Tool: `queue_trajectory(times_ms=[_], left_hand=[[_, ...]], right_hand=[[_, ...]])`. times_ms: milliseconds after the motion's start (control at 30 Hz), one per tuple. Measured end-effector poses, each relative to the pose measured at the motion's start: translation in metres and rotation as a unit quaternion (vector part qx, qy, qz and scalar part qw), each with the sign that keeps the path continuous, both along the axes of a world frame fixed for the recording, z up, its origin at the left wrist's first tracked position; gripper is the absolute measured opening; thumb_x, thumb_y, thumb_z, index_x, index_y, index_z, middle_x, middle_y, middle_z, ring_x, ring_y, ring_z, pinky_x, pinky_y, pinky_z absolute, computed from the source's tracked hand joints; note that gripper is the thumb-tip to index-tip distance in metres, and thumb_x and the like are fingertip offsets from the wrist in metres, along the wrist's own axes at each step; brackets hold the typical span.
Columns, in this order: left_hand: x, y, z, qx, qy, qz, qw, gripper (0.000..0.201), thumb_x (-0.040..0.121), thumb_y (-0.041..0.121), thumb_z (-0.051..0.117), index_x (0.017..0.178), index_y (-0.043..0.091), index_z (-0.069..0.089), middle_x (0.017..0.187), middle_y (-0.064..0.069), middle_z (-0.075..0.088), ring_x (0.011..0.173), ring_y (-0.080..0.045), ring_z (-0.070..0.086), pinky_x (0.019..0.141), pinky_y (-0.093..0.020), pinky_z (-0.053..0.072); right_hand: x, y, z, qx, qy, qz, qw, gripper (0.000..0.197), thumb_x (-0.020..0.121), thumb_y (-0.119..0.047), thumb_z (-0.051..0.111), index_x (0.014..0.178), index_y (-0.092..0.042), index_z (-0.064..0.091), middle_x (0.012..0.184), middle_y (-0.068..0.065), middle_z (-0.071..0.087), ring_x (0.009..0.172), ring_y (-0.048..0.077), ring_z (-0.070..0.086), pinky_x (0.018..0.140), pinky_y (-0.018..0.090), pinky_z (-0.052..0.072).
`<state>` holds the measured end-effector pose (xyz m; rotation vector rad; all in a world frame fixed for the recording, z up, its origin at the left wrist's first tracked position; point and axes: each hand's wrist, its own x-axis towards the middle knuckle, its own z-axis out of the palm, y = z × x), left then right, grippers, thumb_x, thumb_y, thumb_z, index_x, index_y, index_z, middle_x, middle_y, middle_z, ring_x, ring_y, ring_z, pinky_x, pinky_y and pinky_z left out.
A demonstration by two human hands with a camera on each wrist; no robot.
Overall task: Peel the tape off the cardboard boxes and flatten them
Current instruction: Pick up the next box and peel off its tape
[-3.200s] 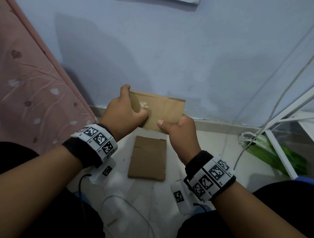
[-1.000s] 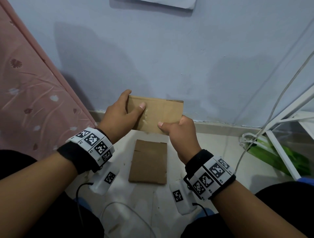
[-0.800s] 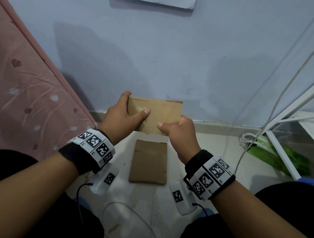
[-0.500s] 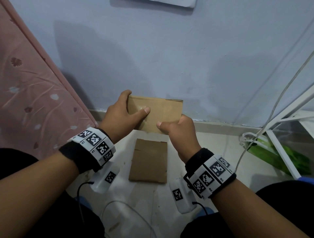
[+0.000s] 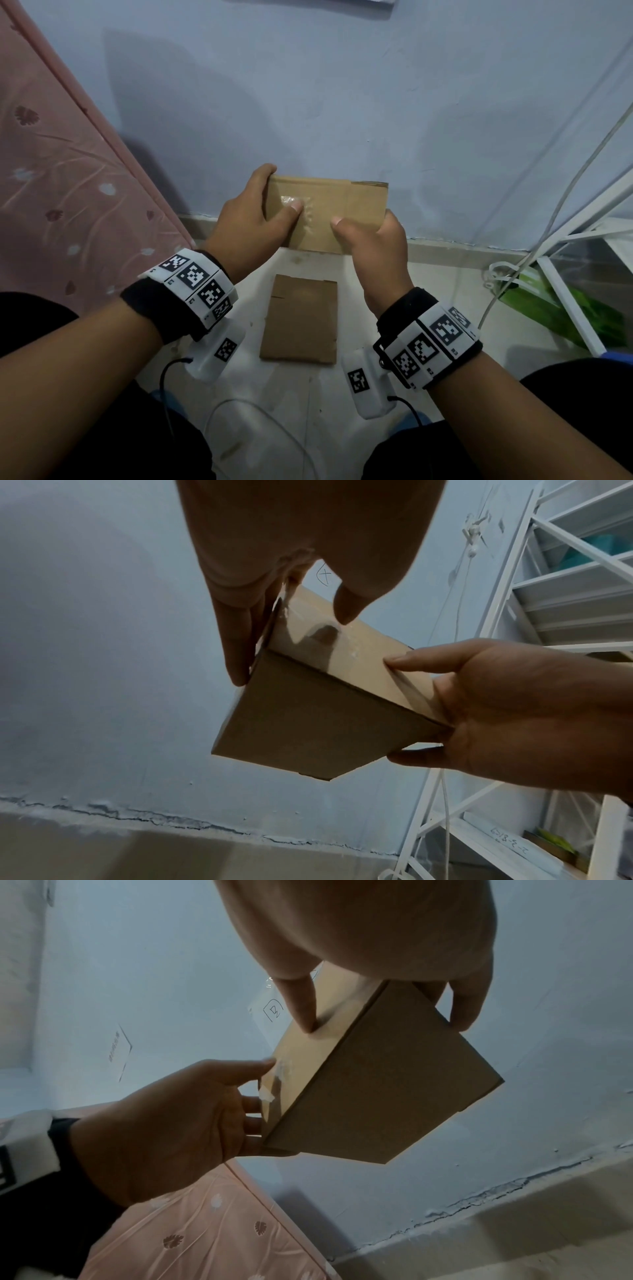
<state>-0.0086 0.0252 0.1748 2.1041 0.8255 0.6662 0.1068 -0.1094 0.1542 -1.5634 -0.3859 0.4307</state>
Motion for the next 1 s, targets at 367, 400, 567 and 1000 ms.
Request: queue_trajectory(times_ms=[367, 400, 567, 1000], left_hand=[[-0.005, 0.004, 0.005, -0.016, 0.035, -0.009, 0.999, 0.091, 0.082, 0.045, 0.079, 0.155, 0.027, 0.028, 0.122, 0.008, 0.048, 0.107, -0.013, 0.048, 0.091, -0.023, 0.036], [-0.005, 0.004, 0.005, -0.016, 0.038, -0.009, 0.999, 0.091, 0.082, 0.044, 0.079, 0.156, 0.026, 0.028, 0.122, 0.008, 0.048, 0.107, -0.013, 0.048, 0.091, -0.023, 0.036], [-0.003, 0.003, 0.007, -0.029, 0.043, 0.001, 0.999, 0.091, 0.081, 0.039, 0.08, 0.154, 0.025, 0.029, 0.12, 0.002, 0.051, 0.105, -0.017, 0.052, 0.088, -0.022, 0.038], [-0.004, -0.004, 0.009, 0.0, 0.081, 0.009, 0.997, 0.09, 0.083, 0.038, 0.068, 0.155, 0.018, 0.019, 0.099, 0.003, 0.055, 0.096, -0.023, 0.055, 0.079, -0.03, 0.04]], right_hand=[[-0.004, 0.0, -0.01, -0.003, -0.015, 0.026, 1.0, 0.031, 0.073, -0.03, 0.078, 0.101, -0.016, 0.076, 0.096, -0.001, 0.08, 0.092, 0.021, 0.077, 0.09, 0.05, 0.061], [-0.003, 0.0, -0.01, -0.004, -0.017, 0.025, 1.0, 0.029, 0.073, -0.029, 0.079, 0.1, -0.017, 0.076, 0.095, -0.001, 0.08, 0.092, 0.021, 0.077, 0.09, 0.05, 0.061], [-0.004, -0.002, -0.011, -0.019, -0.043, 0.021, 0.999, 0.029, 0.072, -0.035, 0.078, 0.096, -0.019, 0.076, 0.092, -0.003, 0.079, 0.09, 0.021, 0.076, 0.089, 0.051, 0.061], [-0.013, -0.004, -0.012, -0.036, -0.086, 0.018, 0.995, 0.029, 0.073, -0.039, 0.077, 0.095, -0.019, 0.076, 0.09, -0.005, 0.079, 0.087, 0.018, 0.076, 0.084, 0.048, 0.062]])
